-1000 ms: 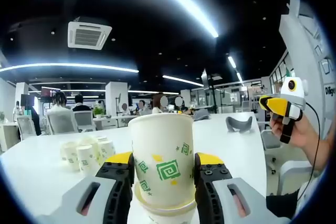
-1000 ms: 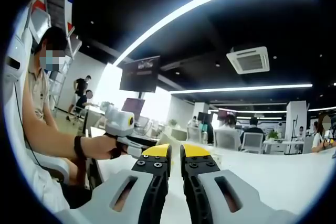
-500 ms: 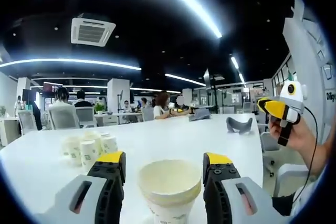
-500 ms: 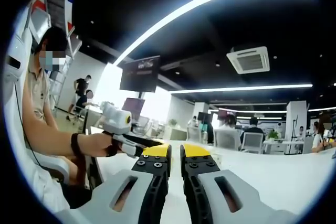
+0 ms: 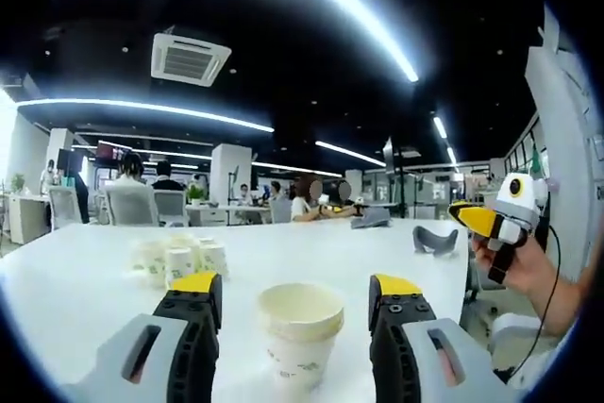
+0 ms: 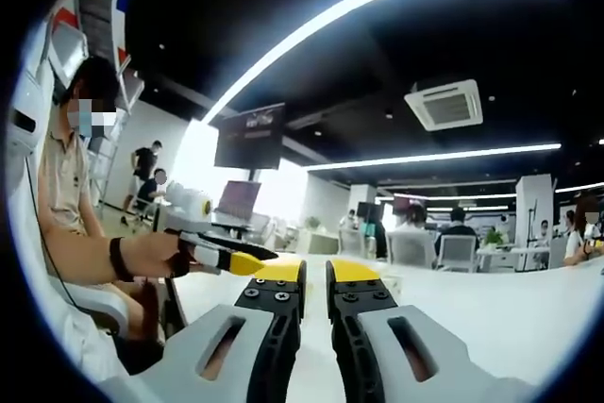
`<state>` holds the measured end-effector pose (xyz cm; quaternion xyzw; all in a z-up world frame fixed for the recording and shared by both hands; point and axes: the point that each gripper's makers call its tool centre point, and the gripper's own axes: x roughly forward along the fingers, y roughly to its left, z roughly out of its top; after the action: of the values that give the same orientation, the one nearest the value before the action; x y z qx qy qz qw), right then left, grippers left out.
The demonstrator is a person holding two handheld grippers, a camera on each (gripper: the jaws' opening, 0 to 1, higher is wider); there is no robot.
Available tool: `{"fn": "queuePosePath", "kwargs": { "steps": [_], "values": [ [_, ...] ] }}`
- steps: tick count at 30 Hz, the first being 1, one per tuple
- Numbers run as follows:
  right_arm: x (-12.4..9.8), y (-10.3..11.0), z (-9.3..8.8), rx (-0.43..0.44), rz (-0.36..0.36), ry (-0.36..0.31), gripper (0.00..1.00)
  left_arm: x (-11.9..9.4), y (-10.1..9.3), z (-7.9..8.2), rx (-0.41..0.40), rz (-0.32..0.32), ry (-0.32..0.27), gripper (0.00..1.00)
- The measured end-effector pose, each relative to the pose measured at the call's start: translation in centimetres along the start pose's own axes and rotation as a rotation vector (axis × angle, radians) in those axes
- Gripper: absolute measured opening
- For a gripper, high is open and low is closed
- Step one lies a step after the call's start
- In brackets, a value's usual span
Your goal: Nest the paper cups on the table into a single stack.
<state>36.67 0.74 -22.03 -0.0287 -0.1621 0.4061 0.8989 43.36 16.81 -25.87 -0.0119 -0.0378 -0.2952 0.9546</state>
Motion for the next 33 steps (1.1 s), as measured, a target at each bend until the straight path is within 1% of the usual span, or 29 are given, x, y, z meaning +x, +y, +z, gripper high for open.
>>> {"fn": "queuePosePath", "kwargs": {
  "steps": [3, 6, 9, 11, 14, 16, 18, 23, 26, 29, 30, 32, 33],
  "values": [
    [0.1, -0.2, -0.3, -0.008, -0.006, 0.007, 0.17, -1.2, -0.3, 0.3, 0.023, 0.017, -0.003, 0.68],
    [0.1, -0.4, -0.4, -0.01, -0.015, 0.008, 0.21, -2.5, -0.8, 0.6, 0.019, 0.027, -0.021, 0.67],
    [0.2, -0.6, -0.4, -0.009, -0.023, 0.011, 0.26, -3.7, -1.6, 0.6, 0.014, 0.021, -0.032, 0.66],
    [0.3, -0.7, -0.6, -0.012, -0.024, 0.019, 0.28, -4.3, -2.2, 0.5, 0.033, 0.02, -0.026, 0.66],
    [0.7, -0.7, -0.9, 0.003, -0.016, 0.026, 0.28, -4.8, -2.5, 0.6, 0.061, 0.02, -0.019, 0.65],
    [1.0, -0.6, -1.0, 0.011, -0.009, 0.028, 0.28, -5.0, -2.5, 0.9, 0.068, 0.018, -0.024, 0.65],
    [1.5, -0.5, -1.1, 0.012, -0.001, 0.034, 0.28, -5.3, -2.7, 1.0, 0.067, 0.011, -0.03, 0.64],
    [3.6, -1.0, -1.4, -0.002, 0.034, 0.055, 0.28, -5.1, -2.9, 0.5, 0.083, 0.003, -0.018, 0.63],
    [5.6, -1.8, -2.1, 0.019, 0.08, 0.065, 0.28, -4.9, -2.8, 0.1, 0.082, 0.003, -0.011, 0.62],
    [7.9, -3.2, -3.9, 0.064, 0.115, 0.105, 0.28, -4.9, -2.8, -0.2, 0.08, 0.002, 0.0, 0.61],
    [8.7, -3.7, -4.5, 0.068, 0.119, 0.114, 0.28, -4.9, -2.8, -0.2, 0.081, 0.001, 0.002, 0.61],
    [10.1, -4.8, -6.4, 0.056, 0.13, 0.177, 0.28, -4.9, -2.8, 0.0, 0.083, 0.004, -0.004, 0.6],
    [10.4, -5.1, -6.6, 0.055, 0.129, 0.182, 0.28, -4.9, -2.8, 0.1, 0.083, 0.005, -0.005, 0.6]
  ]
}}
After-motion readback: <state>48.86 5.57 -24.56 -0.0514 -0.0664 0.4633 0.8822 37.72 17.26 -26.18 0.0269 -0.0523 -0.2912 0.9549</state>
